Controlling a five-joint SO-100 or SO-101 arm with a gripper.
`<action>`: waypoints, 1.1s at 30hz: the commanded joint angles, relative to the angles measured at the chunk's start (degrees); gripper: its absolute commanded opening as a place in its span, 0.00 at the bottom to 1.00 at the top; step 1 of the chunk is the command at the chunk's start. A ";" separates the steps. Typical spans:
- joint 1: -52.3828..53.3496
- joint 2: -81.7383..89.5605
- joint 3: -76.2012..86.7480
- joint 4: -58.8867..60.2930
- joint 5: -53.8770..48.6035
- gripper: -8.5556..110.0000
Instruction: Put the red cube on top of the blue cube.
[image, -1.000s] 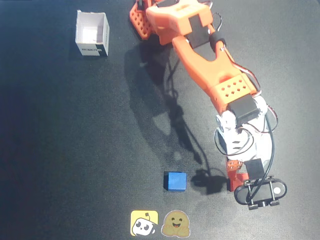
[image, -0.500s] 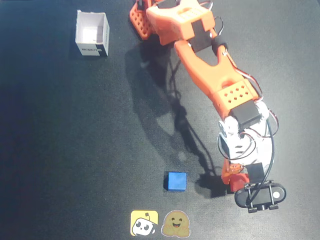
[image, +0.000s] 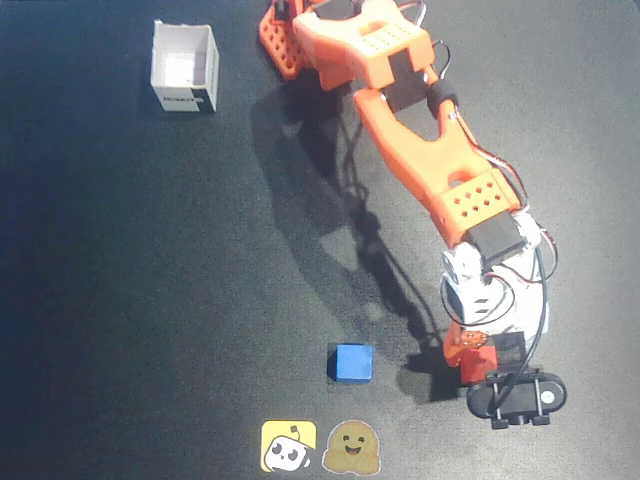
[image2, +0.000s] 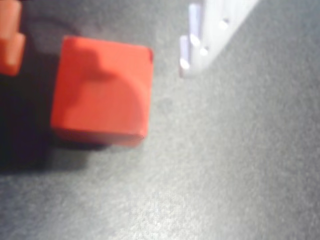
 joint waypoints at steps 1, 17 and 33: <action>-0.79 0.44 -3.08 -0.88 1.05 0.28; -0.35 -3.52 -3.43 -2.99 3.34 0.28; -0.18 -4.31 -3.52 -5.36 4.31 0.25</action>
